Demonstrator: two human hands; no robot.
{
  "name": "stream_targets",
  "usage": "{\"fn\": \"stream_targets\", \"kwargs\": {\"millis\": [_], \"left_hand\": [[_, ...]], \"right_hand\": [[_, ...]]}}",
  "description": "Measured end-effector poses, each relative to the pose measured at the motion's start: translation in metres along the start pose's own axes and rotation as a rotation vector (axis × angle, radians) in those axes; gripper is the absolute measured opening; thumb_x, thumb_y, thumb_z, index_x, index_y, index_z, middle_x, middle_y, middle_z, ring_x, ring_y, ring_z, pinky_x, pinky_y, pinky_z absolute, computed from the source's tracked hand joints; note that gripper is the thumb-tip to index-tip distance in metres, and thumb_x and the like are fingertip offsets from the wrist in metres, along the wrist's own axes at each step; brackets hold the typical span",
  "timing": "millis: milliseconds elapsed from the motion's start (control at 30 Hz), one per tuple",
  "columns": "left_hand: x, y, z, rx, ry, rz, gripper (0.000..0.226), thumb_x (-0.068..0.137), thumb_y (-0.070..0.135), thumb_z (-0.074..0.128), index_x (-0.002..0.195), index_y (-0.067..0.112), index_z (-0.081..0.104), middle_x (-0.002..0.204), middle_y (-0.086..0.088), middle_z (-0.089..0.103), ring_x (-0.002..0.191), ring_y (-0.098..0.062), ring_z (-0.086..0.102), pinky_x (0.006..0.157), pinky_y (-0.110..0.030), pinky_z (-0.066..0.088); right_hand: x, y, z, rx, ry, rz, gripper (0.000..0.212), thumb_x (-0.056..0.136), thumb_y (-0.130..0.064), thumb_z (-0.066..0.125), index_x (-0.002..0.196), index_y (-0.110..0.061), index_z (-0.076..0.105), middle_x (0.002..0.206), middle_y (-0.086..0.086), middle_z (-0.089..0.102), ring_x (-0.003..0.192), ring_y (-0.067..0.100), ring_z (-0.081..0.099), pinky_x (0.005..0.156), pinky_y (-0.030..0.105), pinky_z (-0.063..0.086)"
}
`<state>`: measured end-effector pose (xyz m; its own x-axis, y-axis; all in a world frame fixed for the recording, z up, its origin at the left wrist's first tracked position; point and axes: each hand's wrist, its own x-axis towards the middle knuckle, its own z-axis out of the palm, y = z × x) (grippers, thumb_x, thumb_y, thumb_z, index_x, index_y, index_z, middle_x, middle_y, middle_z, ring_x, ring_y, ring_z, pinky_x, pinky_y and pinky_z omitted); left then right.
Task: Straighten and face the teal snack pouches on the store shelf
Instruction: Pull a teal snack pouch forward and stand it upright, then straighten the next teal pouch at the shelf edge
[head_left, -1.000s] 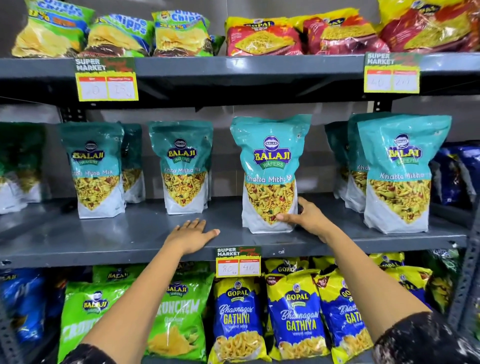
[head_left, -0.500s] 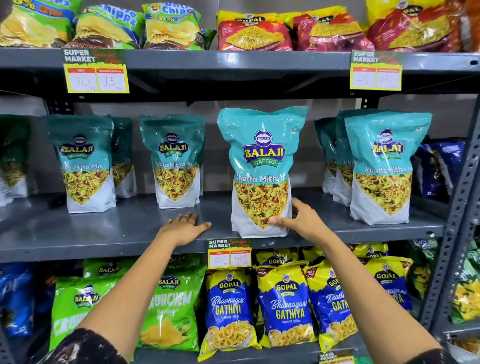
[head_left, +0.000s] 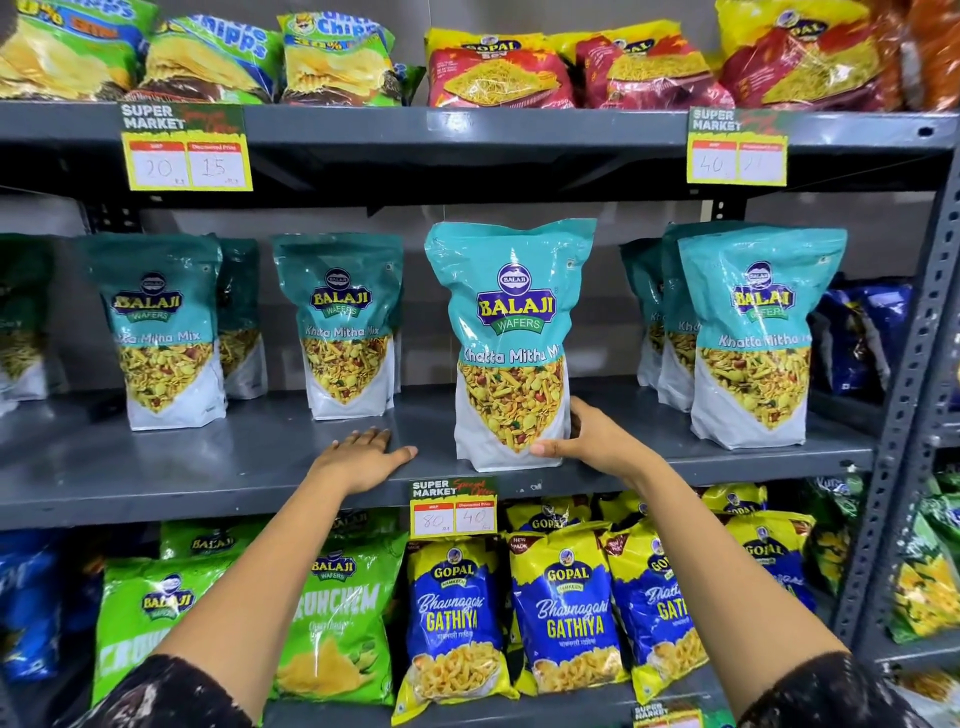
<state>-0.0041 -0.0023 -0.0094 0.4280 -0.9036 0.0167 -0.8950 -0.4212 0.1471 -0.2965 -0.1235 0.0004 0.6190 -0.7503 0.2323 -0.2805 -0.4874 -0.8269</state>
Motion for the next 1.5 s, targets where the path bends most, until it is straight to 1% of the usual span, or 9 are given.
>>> {"fn": "stream_targets", "kwargs": {"millis": [800,900,967,1067,1167,1233,1333,1433,1500], "left_hand": [[-0.002,0.001,-0.004,-0.006,-0.032,0.016,0.079,0.090,0.068,0.024,0.153,0.021,0.012,0.163,-0.001,0.006,0.151,-0.021,0.007,0.124,-0.046,0.008],[-0.001,-0.014,-0.010,-0.053,-0.064,0.016,0.078,0.091,0.066,0.027,0.153,0.021,0.014,0.163,-0.001,0.006,0.151,-0.022,0.007,0.124,-0.046,0.009],[0.001,-0.023,-0.014,-0.055,-0.072,0.015,0.078,0.090,0.067,0.028,0.152,0.022,0.015,0.163,-0.001,0.007,0.151,-0.022,0.010,0.124,-0.046,0.010],[-0.002,-0.057,-0.020,-0.059,-0.050,-0.006,0.080,0.089,0.068,0.028,0.153,0.021,0.016,0.163,0.000,0.007,0.151,-0.020,0.010,0.124,-0.047,0.010],[-0.004,-0.100,-0.023,-0.037,-0.051,-0.019,0.080,0.090,0.068,0.026,0.153,0.019,0.015,0.163,0.000,0.008,0.151,-0.018,0.009,0.124,-0.048,0.009],[-0.007,-0.128,-0.027,-0.030,-0.047,-0.016,0.080,0.091,0.067,0.027,0.153,0.018,0.014,0.163,-0.001,0.008,0.151,-0.018,0.009,0.124,-0.049,0.008],[-0.006,-0.166,-0.033,-0.040,-0.051,-0.008,0.080,0.091,0.065,0.029,0.152,0.015,0.015,0.163,-0.003,0.010,0.151,-0.019,0.011,0.124,-0.046,0.009],[-0.007,-0.188,-0.035,-0.043,-0.033,-0.002,0.079,0.092,0.064,0.029,0.152,0.015,0.016,0.163,-0.003,0.010,0.150,-0.019,0.012,0.124,-0.043,0.010],[-0.006,-0.195,-0.033,-0.026,-0.024,0.001,0.079,0.092,0.065,0.027,0.153,0.016,0.014,0.163,0.000,0.009,0.150,-0.018,0.011,0.123,-0.044,0.010]], "right_hand": [[0.009,-0.001,-0.002,0.028,-0.018,-0.007,0.122,0.037,-0.062,0.088,0.140,-0.019,0.038,0.134,-0.002,0.058,0.123,0.020,0.056,0.108,0.042,0.043],[0.003,-0.003,0.009,0.028,0.203,-0.022,0.130,0.040,-0.068,0.083,0.147,-0.024,0.024,0.142,0.004,0.044,0.127,0.024,0.049,0.106,0.044,0.043],[-0.009,-0.008,0.011,0.060,0.442,-0.103,0.123,0.043,-0.073,0.077,0.144,-0.023,0.028,0.139,0.006,0.039,0.118,0.020,0.050,0.100,0.039,0.046],[-0.018,-0.032,0.038,0.013,0.705,-0.323,0.079,0.062,-0.054,0.080,0.125,-0.019,0.045,0.115,0.004,0.047,0.094,0.011,0.050,0.083,0.026,0.044],[-0.011,-0.068,0.087,-0.012,0.816,-0.452,0.046,0.075,-0.031,0.080,0.108,-0.013,0.054,0.096,0.000,0.054,0.081,0.009,0.051,0.075,0.015,0.041],[0.008,-0.091,0.127,-0.017,0.761,-0.502,0.025,0.082,-0.026,0.074,0.097,-0.013,0.058,0.082,-0.002,0.057,0.070,0.008,0.050,0.067,0.009,0.038],[0.051,-0.111,0.177,-0.073,0.572,-0.451,0.018,0.086,-0.022,0.067,0.099,-0.011,0.061,0.072,0.000,0.055,0.061,0.011,0.049,0.063,0.018,0.040],[0.100,-0.114,0.206,-0.100,0.383,-0.223,0.044,0.085,-0.026,0.070,0.121,-0.008,0.052,0.092,0.007,0.054,0.075,0.017,0.052,0.074,0.031,0.041],[0.124,-0.117,0.217,-0.030,0.251,-0.054,0.076,0.080,-0.035,0.075,0.138,-0.009,0.035,0.125,0.016,0.049,0.109,0.029,0.053,0.087,0.037,0.043]]}}
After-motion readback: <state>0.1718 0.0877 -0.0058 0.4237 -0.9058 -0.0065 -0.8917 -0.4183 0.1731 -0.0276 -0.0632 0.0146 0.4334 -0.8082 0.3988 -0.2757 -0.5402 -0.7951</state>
